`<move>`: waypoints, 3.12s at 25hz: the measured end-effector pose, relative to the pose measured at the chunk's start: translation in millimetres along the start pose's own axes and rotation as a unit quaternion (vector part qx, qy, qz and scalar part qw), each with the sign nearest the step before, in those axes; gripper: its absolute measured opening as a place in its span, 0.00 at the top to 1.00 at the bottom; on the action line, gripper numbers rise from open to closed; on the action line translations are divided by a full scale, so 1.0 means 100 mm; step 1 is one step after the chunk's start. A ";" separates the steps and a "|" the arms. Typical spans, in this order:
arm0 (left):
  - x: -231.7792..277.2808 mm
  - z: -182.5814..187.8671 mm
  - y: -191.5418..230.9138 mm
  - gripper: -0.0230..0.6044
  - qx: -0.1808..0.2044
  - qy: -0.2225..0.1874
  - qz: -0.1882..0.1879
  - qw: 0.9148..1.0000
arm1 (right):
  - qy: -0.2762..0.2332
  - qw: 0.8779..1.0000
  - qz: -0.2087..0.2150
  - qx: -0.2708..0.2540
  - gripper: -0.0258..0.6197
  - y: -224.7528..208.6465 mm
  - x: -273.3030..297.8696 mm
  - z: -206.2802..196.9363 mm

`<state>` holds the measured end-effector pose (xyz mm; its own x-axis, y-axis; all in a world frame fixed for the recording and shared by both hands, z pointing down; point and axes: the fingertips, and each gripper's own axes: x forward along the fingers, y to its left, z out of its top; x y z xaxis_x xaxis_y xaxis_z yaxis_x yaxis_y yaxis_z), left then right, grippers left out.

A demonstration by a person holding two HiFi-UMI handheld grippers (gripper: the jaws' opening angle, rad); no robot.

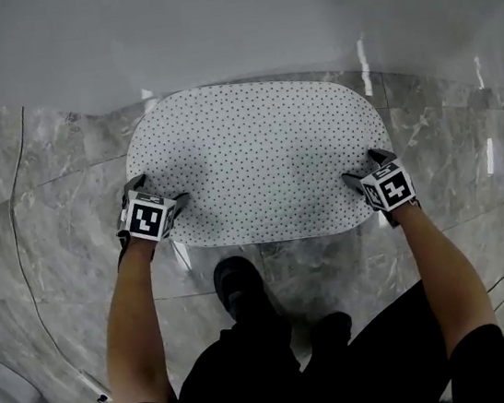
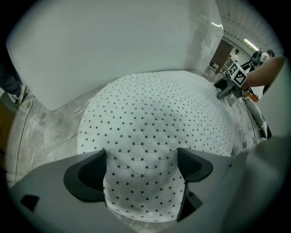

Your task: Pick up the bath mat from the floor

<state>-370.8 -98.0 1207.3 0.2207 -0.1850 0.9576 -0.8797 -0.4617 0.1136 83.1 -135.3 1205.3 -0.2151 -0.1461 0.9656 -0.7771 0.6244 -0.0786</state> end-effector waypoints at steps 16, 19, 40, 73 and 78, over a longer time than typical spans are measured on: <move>-0.03 0.15 -0.25 0.63 -0.004 -0.045 0.005 0.999 | 0.011 1.000 0.001 0.000 0.31 -0.01 0.01 0.01; -0.04 0.17 -0.31 0.76 -0.004 -0.045 -0.003 0.999 | 0.013 1.000 0.002 0.002 0.32 -0.01 0.00 0.00; -0.18 0.20 -0.42 0.90 0.043 -0.048 0.007 0.998 | 0.007 0.995 0.043 -0.086 0.89 0.44 -0.11 0.08; -1.03 0.56 -0.59 0.90 0.083 -0.075 -0.006 0.994 | -0.108 0.989 0.093 -0.046 0.90 0.56 -0.61 0.86; -1.14 0.61 -0.64 0.90 0.090 -0.076 -0.018 0.993 | -0.119 0.987 0.101 -0.038 0.90 0.62 -0.70 0.95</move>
<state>-313.9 -100.3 1075.0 0.3248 -0.2882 0.9008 -0.7839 -0.6149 0.0859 -6.2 -159.6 1109.5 -0.5012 -0.1822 0.8460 -0.6596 0.7132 -0.2372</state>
